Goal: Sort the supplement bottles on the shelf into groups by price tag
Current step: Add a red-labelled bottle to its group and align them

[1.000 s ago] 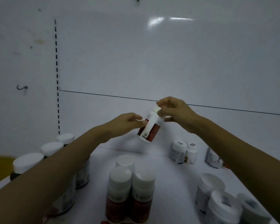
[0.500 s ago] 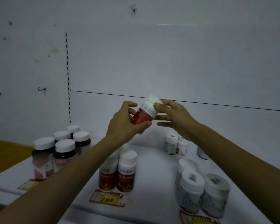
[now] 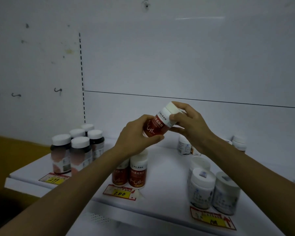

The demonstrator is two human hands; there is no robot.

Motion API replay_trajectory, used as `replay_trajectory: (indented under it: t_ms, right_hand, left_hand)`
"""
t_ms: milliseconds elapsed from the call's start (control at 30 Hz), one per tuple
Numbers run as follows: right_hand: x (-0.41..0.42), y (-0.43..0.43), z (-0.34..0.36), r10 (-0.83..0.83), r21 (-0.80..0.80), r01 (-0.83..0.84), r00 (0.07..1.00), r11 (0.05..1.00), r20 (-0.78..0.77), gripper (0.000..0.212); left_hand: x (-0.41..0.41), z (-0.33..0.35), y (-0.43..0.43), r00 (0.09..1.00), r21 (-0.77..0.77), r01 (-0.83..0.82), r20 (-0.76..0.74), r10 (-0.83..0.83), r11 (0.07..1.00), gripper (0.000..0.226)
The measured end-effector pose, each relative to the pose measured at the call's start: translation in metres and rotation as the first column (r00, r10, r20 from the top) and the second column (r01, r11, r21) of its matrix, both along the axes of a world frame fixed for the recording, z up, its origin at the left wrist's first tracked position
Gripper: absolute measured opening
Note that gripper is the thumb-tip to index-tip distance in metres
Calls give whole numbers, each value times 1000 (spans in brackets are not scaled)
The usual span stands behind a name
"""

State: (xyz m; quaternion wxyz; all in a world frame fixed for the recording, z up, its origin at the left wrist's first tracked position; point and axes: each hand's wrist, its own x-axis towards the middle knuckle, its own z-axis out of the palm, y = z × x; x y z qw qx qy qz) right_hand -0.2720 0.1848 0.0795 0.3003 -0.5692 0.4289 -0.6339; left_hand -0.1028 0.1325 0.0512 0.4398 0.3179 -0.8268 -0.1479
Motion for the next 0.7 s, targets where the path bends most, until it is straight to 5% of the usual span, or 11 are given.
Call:
replay_trajectory:
  t_ms: [133, 400, 600, 700]
  right_hand:
    - [9, -7, 0, -133, -49, 131, 990, 990, -36, 37]
    - [9, -32, -7, -258, 64, 266, 960, 962, -112, 46]
    - [26, -64, -21, -89, 336, 195, 948, 922, -307, 43]
    - [35, -73, -30, 16, 450, 184, 915, 874, -404, 42]
  left_hand:
    - [-2, 3, 0, 992, -113, -124, 4, 126, 986, 61]
    - [35, 0, -24, 942, 127, -112, 329, 64, 986, 83]
    - [56, -4, -40, 800, 246, -73, 593, -91, 967, 87]
    - [58, -10, -44, 781, 263, -22, 607, -148, 964, 79]
